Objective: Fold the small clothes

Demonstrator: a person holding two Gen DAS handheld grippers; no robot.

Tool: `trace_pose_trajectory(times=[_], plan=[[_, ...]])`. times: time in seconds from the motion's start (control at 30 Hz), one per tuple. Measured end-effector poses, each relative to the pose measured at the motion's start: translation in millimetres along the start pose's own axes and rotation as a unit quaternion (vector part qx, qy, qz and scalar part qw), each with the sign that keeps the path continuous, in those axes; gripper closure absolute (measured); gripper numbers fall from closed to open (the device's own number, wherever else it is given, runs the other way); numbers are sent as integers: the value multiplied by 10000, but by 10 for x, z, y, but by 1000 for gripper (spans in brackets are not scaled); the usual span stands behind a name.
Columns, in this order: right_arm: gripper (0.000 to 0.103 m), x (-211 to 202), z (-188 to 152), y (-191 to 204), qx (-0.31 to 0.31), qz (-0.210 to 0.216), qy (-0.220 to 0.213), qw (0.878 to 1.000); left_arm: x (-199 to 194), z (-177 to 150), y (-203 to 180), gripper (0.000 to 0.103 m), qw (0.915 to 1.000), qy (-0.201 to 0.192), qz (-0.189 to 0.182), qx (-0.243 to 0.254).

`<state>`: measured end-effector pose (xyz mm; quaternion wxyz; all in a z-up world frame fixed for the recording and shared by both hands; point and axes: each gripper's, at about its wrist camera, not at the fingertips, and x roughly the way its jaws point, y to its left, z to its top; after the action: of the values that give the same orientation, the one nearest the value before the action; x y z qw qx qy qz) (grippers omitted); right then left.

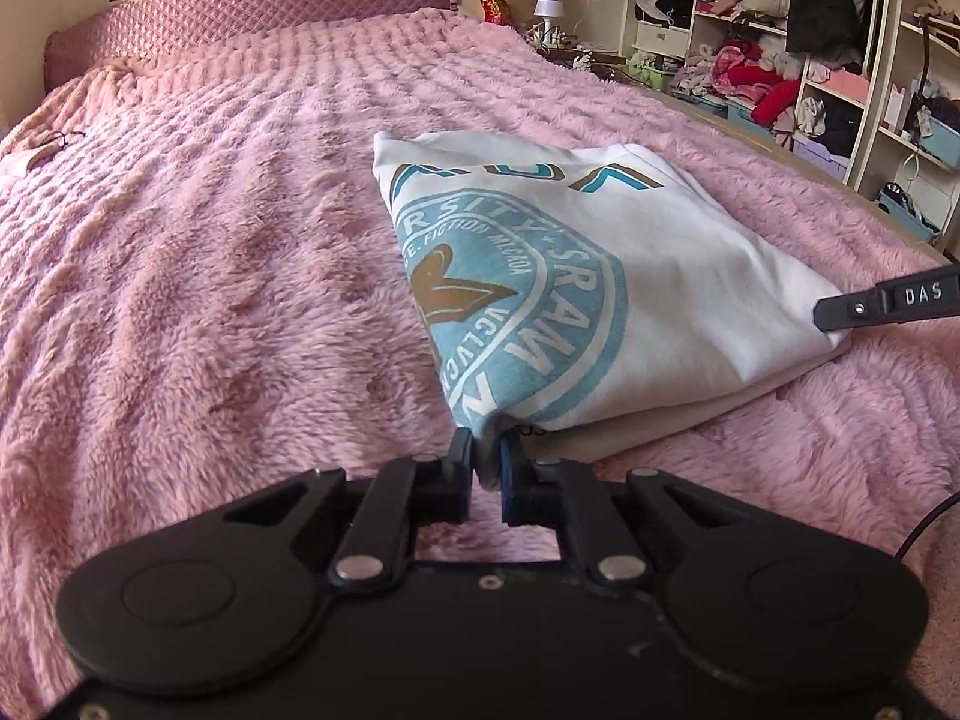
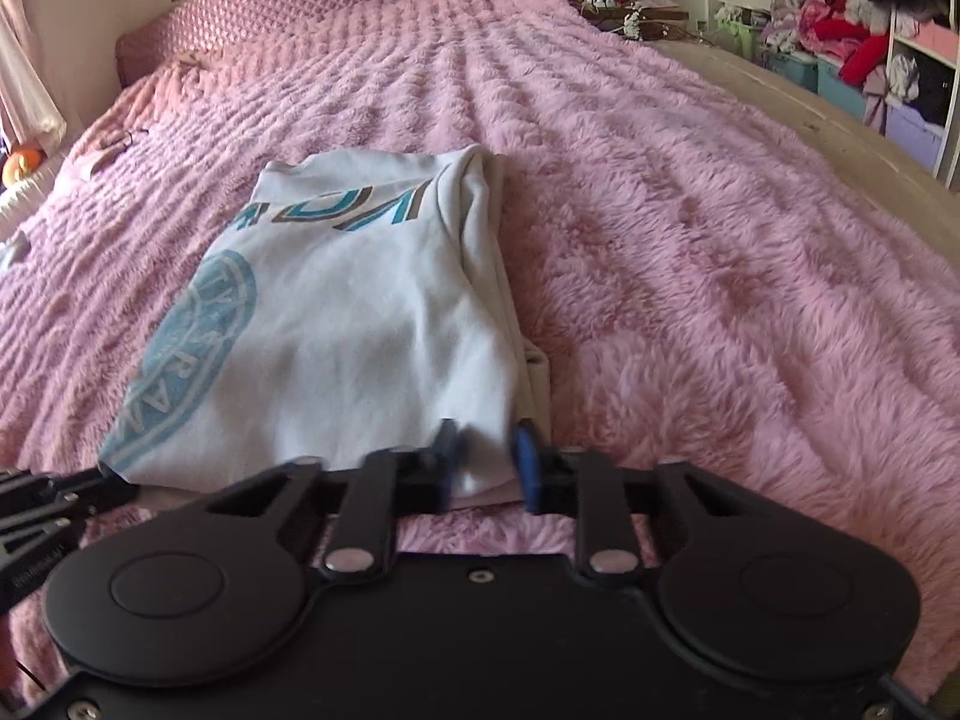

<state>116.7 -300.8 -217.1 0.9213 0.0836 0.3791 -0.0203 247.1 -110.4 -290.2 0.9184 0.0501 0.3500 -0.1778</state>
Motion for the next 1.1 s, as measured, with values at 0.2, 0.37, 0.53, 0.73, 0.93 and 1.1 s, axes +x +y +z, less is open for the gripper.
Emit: trace_pose_trajectory(times=[0.2,0.37,0.53,0.73,0.93,1.1], plan=[[96,-75,23,-24,108,59,-90,9999,-14,7,-19,97,10000,-11,21,56],[100,-197,69,-65,216,49,-206,9995,-114,89,-72,97,9989,-33,243,398],[101,-4,-24,-157,369,24,129,9992,5,-6,-134,97,9962,267,353,755],[101,-136,9,-135,408,21,-32,9992,-3,-40,-108,98,9953,427,292,817],[102,44,-9,-194,521,-94,209,9984,122,-95,-108,98,9924,737,212,964],[101,136,-69,-153,362,-145,311,9988,-27,-128,53,100,9937,817,120,757]])
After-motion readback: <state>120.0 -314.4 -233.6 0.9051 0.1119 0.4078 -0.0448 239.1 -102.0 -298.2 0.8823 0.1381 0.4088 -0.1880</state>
